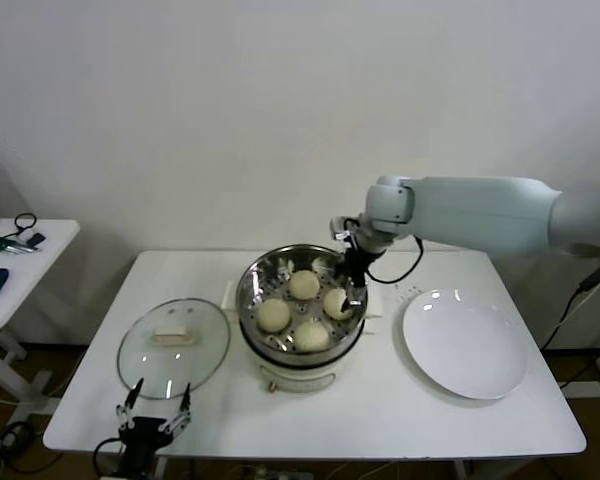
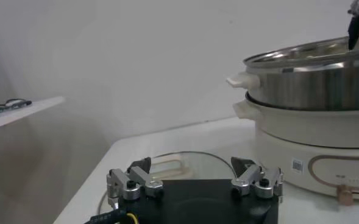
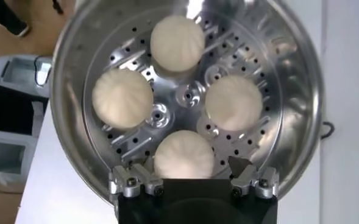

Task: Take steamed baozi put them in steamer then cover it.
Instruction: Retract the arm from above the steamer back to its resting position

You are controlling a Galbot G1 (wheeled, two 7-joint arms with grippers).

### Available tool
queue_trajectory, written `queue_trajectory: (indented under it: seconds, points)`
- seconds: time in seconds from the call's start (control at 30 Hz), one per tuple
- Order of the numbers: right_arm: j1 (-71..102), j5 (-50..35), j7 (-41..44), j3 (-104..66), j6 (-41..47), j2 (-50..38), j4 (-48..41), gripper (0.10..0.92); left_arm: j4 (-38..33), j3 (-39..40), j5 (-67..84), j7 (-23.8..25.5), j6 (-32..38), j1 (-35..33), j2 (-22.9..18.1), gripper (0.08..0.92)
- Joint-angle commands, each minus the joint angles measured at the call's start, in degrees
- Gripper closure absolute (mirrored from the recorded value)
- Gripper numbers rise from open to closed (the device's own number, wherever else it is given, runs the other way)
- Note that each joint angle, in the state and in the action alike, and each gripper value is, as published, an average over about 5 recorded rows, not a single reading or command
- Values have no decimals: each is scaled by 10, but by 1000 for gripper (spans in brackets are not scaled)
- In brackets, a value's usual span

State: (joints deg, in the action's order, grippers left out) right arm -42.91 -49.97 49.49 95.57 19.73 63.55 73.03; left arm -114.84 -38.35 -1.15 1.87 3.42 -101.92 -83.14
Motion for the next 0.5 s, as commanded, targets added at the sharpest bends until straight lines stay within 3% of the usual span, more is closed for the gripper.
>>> queue_trajectory:
  seconds: [0.03, 0.2, 0.5]
  points:
    - [13, -2, -100, -59, -115, -97, 31, 203, -2, -7, -8, -2, -2, 5, -2, 177]
    - [54, 0, -219, -91, -209, -188, 73, 203, -6, -14, -7, -5, -10, 14, -6, 177]
    - [277, 23, -304, -313, -269, -336, 122, 203, -14, -12, -18, -4, -21, 26, -12, 177]
